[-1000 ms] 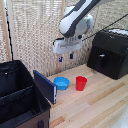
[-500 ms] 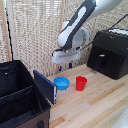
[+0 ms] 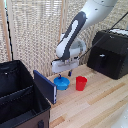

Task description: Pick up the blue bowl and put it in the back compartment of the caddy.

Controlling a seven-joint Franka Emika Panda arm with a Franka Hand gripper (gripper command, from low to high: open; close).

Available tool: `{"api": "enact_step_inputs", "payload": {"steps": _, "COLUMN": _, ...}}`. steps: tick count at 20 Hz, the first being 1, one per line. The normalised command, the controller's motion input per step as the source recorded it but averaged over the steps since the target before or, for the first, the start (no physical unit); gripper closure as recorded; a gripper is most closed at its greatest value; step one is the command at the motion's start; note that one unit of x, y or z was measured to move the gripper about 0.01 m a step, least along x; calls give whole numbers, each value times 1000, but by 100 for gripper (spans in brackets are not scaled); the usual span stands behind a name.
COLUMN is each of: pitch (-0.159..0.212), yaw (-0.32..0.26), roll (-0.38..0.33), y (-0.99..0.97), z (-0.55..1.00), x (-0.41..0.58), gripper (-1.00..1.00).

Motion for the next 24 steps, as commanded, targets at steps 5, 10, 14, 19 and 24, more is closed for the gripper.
{"api": "enact_step_inputs", "payload": {"steps": 5, "pitch": 52, "yaw": 96, "roll": -3, "y": -254, "z": -206, "x": 258, "gripper": 100}}
{"api": "enact_step_inputs", "payload": {"steps": 10, "pitch": 54, "yaw": 83, "roll": 25, "y": -384, "z": -73, "x": 251, "gripper": 100}}
{"api": "enact_step_inputs", "payload": {"steps": 14, "pitch": 45, "yaw": 67, "roll": 21, "y": -304, "z": -13, "x": 214, "gripper": 100}}
{"api": "enact_step_inputs", "payload": {"steps": 19, "pitch": 7, "yaw": 6, "roll": 0, "y": -19, "z": -1, "x": 34, "gripper": 100}}
{"api": "enact_step_inputs", "payload": {"steps": 24, "pitch": 0, "yaw": 10, "roll": 19, "y": -11, "z": 151, "x": 0, "gripper": 100}}
